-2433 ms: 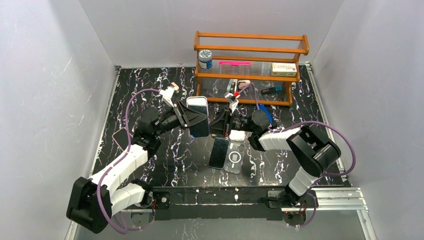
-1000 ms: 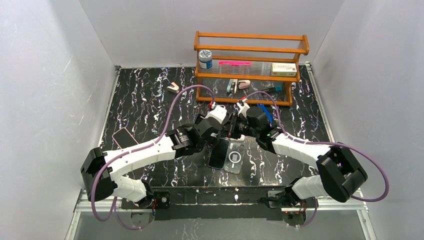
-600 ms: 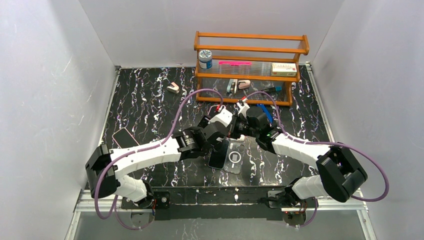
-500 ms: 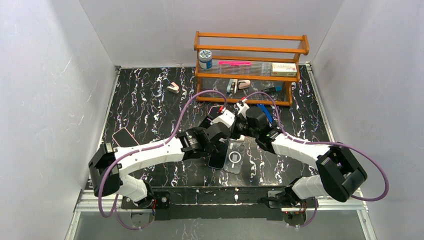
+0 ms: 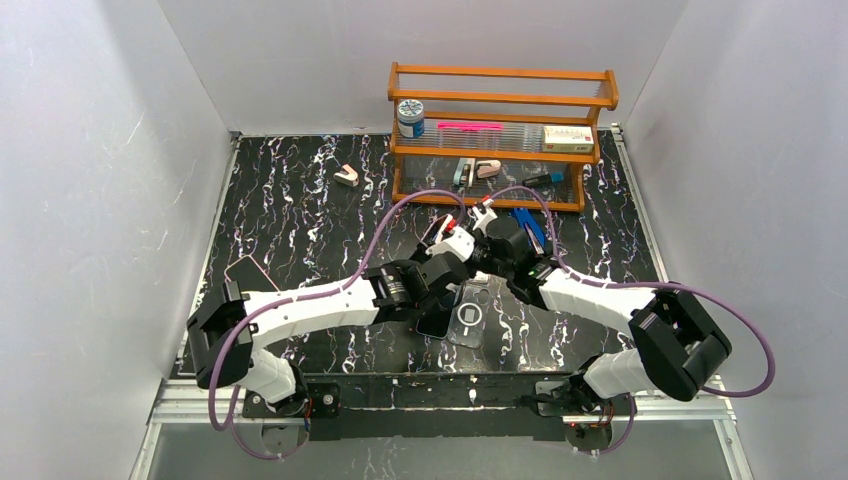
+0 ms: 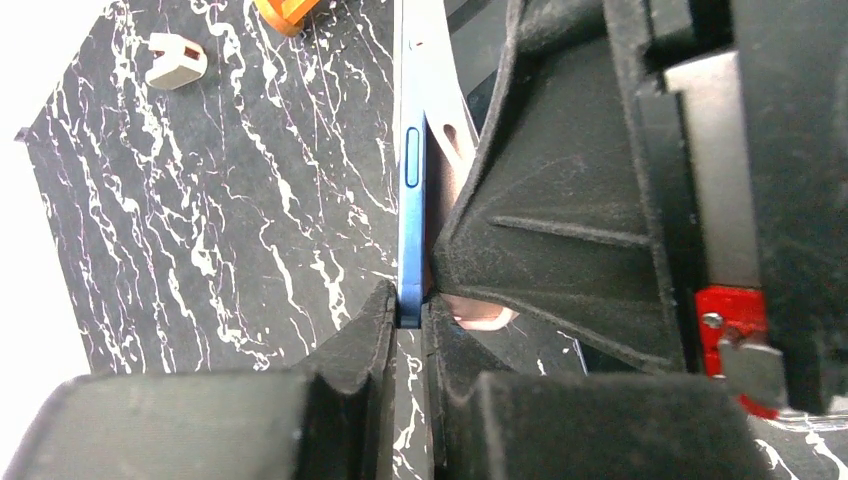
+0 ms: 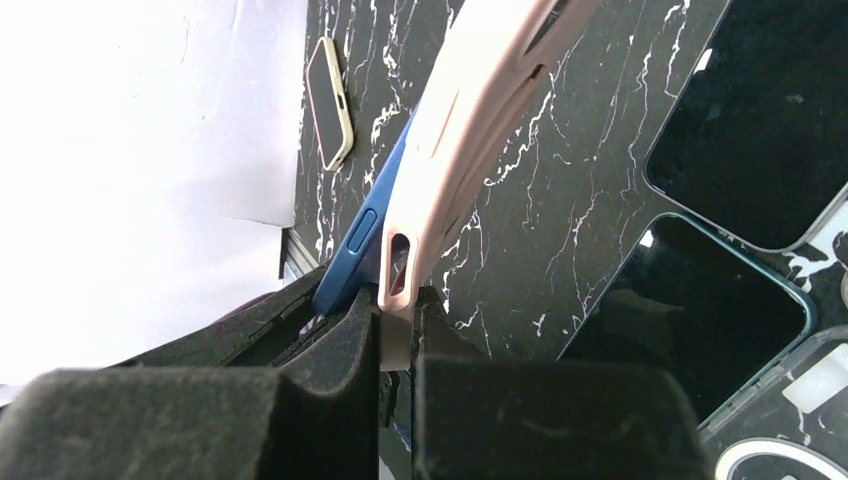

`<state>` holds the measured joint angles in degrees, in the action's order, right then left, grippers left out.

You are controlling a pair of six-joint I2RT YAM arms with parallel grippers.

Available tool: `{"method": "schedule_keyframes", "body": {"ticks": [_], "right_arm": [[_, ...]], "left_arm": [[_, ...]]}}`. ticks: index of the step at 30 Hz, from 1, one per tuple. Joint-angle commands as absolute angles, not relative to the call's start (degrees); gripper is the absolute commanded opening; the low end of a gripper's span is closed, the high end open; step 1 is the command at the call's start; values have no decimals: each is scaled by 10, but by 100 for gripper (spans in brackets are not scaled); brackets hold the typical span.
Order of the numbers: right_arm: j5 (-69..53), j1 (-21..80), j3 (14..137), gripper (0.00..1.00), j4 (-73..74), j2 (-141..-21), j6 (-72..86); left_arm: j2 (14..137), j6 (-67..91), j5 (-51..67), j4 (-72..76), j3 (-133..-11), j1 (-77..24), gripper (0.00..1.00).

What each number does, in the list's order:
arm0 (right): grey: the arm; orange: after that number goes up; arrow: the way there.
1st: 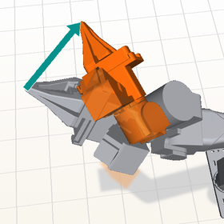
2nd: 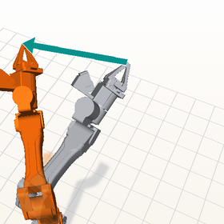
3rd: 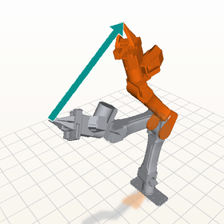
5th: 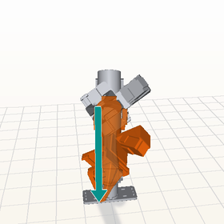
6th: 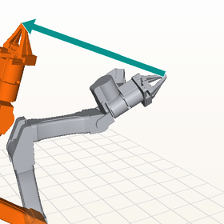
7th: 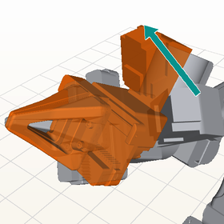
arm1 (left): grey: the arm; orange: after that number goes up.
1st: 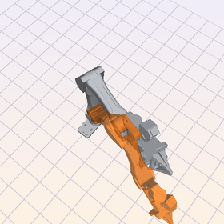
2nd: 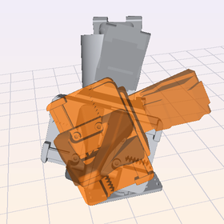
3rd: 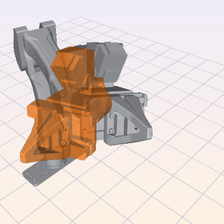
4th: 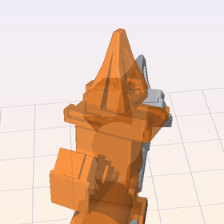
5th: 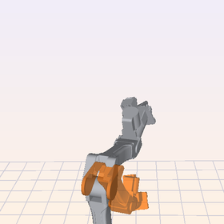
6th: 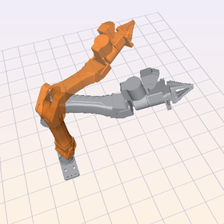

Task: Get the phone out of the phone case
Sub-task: Remove the phone case from the phone.

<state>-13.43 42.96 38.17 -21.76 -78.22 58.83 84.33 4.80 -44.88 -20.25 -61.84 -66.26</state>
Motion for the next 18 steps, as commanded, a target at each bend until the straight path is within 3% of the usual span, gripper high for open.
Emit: {"method": "schedule_keyframes", "body": {"ticks": [1,7,18], "right_arm": [[-138,451,404,1,-271,-760,611],[-75,432,415,1,-246,-777,596],[-100,334,462,1,-193,-825,525]], "left_arm": [[824,72,-499,-178,-605,-679,0],[781,122,-514,-221,-596,-735,0],[691,238,-508,-353,-616,-747,0]]}}
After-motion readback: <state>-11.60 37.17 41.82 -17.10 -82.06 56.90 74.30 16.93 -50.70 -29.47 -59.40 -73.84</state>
